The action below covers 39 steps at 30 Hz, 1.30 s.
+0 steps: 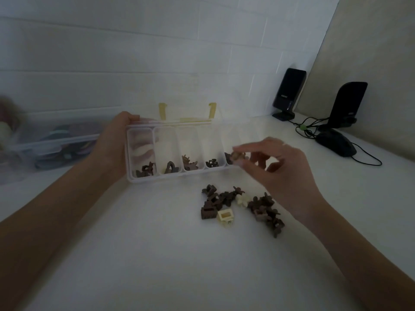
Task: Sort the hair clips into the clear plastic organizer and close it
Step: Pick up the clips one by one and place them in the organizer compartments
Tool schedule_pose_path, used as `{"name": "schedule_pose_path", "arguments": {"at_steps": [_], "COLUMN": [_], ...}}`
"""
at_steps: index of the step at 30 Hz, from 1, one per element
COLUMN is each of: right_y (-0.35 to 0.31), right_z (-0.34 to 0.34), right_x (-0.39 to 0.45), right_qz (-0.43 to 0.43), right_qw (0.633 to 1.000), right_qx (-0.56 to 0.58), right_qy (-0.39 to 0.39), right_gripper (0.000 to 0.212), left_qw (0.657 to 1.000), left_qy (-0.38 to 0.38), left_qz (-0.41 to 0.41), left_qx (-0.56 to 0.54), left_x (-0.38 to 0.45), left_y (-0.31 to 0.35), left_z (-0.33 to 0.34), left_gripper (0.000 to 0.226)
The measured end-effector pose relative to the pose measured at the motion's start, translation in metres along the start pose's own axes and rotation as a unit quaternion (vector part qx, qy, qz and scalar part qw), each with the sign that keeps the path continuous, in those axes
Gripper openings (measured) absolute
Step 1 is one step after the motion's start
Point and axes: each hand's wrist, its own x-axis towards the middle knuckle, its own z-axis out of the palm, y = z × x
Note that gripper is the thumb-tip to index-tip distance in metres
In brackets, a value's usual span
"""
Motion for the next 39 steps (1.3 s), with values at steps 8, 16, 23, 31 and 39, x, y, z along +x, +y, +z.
{"name": "schedule_pose_path", "arguments": {"at_steps": [8, 16, 23, 31, 39], "right_y": [0.015, 0.013, 0.016, 0.014, 0.005], "right_z": [-0.005, -0.009, -0.011, -0.020, -0.012], "right_x": [0.008, 0.008, 0.009, 0.009, -0.001], "right_qz": [0.092, 0.086, 0.080, 0.039, -0.014], "right_qw": [0.984, 0.981, 0.985, 0.994, 0.982], "right_qx": [0.115, 0.110, 0.077, 0.011, -0.078], "right_qy": [0.099, 0.134, 0.133, 0.097, -0.171], "right_gripper": [0.018, 0.013, 0.006, 0.012, 0.020], "left_qw": [0.994, 0.991, 0.991, 0.995, 0.999], "left_qy": [-0.087, -0.113, -0.114, -0.086, 0.014], "left_qz": [0.037, 0.029, 0.034, 0.032, 0.029], "left_qx": [0.053, 0.066, 0.055, 0.026, -0.005], "left_x": [-0.004, -0.006, -0.006, -0.005, 0.000], "left_y": [0.002, 0.008, 0.007, 0.005, 0.003], "left_z": [0.001, -0.001, 0.001, 0.003, 0.002], "left_gripper": [0.025, 0.032, 0.037, 0.043, 0.027]}}
